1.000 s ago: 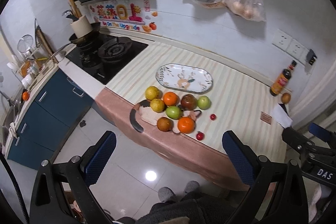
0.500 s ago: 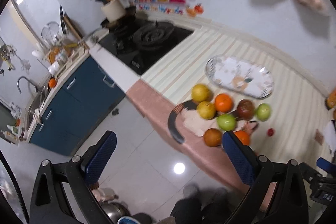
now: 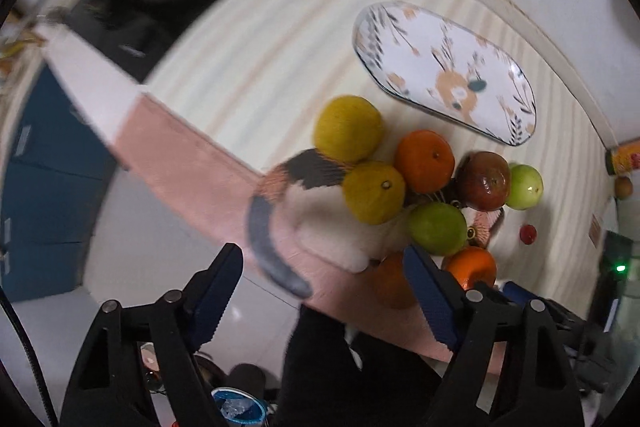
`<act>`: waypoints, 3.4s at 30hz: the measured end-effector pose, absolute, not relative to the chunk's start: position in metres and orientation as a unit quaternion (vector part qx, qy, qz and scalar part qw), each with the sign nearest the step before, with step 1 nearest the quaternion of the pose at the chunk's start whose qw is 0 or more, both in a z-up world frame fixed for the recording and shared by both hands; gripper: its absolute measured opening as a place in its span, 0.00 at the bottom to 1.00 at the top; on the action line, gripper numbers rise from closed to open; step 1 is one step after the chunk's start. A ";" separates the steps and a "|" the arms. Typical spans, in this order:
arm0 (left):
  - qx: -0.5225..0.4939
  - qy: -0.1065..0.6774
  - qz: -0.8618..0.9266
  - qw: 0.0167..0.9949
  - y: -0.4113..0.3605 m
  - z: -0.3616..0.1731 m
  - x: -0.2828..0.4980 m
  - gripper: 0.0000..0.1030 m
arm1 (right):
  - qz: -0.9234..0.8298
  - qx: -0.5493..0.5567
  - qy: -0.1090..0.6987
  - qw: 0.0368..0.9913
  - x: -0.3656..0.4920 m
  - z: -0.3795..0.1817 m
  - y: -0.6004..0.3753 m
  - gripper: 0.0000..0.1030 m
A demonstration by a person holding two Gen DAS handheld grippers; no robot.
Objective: Organize fruits
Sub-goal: 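Reach down and grasp a lemon with the left tool while the right tool grasps an orange, then carry the lemon and orange onto the deer plate and release both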
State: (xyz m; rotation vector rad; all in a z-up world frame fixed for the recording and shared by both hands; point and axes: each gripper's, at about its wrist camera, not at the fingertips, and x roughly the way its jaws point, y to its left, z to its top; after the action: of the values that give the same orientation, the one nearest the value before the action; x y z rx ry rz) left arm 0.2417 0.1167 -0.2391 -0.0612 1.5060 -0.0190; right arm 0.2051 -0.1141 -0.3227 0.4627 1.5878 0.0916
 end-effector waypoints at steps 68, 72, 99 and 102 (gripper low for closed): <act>0.015 0.668 -0.115 0.735 0.068 -0.239 0.279 0.52 | 0.055 0.207 0.703 0.679 0.243 -0.288 -0.107 0.63; 0.007 0.650 -0.135 0.748 0.059 -0.206 0.315 0.52 | 0.054 0.221 0.660 0.716 0.281 -0.254 -0.131 0.63; 0.010 0.734 -0.105 0.671 0.011 -0.309 0.495 0.53 | 0.054 0.118 0.665 0.735 0.487 -0.288 -0.127 0.57; 0.004 0.740 -0.102 0.665 0.012 -0.312 0.495 0.53 | 0.053 0.134 0.668 0.730 0.487 -0.285 -0.134 0.58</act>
State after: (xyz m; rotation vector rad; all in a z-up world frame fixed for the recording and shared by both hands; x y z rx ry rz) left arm 0.4950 0.0121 -0.3123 0.0084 1.6699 -0.2308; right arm 0.4875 -0.1342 -0.2850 0.2956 1.4709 0.1172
